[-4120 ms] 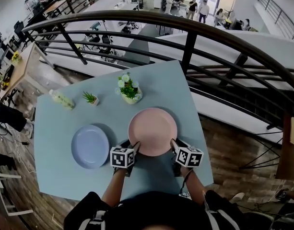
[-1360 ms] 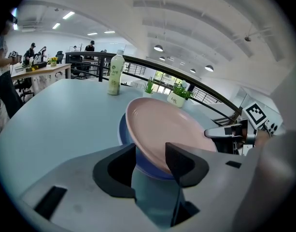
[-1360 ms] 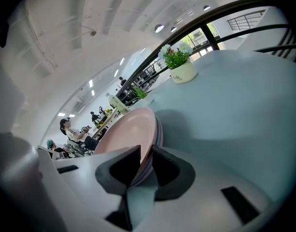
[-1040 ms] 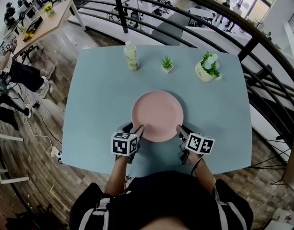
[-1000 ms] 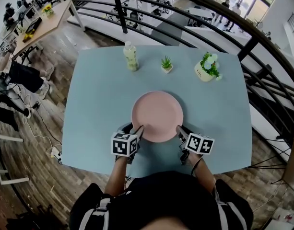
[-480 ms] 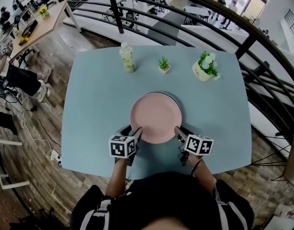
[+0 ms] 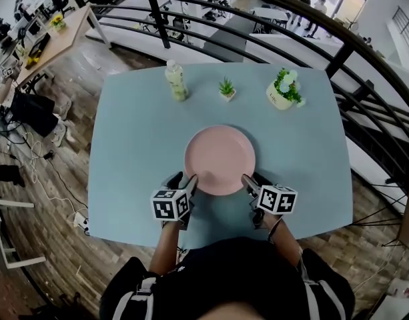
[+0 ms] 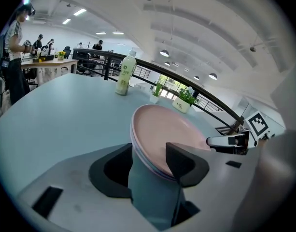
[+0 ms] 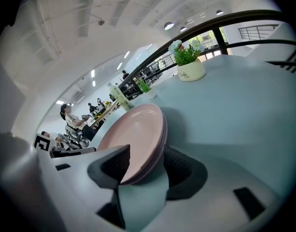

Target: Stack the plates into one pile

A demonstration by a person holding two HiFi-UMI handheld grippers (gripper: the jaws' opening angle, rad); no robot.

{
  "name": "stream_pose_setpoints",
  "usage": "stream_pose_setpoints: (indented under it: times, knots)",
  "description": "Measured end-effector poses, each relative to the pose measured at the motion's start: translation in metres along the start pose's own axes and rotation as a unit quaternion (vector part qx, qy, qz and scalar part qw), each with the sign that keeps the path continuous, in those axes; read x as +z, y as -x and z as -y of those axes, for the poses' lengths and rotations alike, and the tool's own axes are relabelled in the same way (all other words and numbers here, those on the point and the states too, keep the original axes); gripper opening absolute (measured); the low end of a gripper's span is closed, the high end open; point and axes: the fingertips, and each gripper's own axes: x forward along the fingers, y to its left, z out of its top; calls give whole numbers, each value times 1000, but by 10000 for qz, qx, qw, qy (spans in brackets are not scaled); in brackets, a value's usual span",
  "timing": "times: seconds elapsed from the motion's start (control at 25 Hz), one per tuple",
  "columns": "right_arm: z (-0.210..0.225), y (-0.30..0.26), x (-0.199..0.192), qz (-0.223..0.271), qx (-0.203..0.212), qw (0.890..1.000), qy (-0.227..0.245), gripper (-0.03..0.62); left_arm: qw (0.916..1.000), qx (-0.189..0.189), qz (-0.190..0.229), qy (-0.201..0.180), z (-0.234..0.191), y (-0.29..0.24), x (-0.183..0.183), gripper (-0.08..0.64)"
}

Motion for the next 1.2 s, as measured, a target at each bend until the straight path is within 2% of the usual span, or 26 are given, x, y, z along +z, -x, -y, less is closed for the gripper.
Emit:
stream_pose_setpoints:
  times: [0.16, 0.4, 0.56, 0.72, 0.8, 0.96, 1.2]
  knots:
    - [4, 5, 1, 106, -135, 9998, -83, 239, 10000, 18, 83, -18, -1, 3, 3, 198]
    - [7, 15, 9, 323, -148, 9993, -145, 236, 9989, 76, 432, 134, -1, 9, 18, 196]
    - [8, 26, 20, 618, -158, 9978, -184, 189, 9982, 3, 606, 40, 6, 13, 27, 185]
    - [3, 39, 32, 957, -135, 9952, -137, 114, 9959, -198, 886, -22, 21, 17, 38, 93]
    - [-1, 46, 37, 1130, -128, 9935, -113, 76, 9932, -393, 1095, -102, 32, 22, 46, 39]
    - [-8, 61, 45, 1420, -94, 9898, -54, 6, 9882, -791, 1280, -290, 57, 26, 56, 29]
    - [-21, 78, 46, 1683, -59, 9852, 321, 2, 9813, -1153, 1161, -1014, 94, 23, 56, 28]
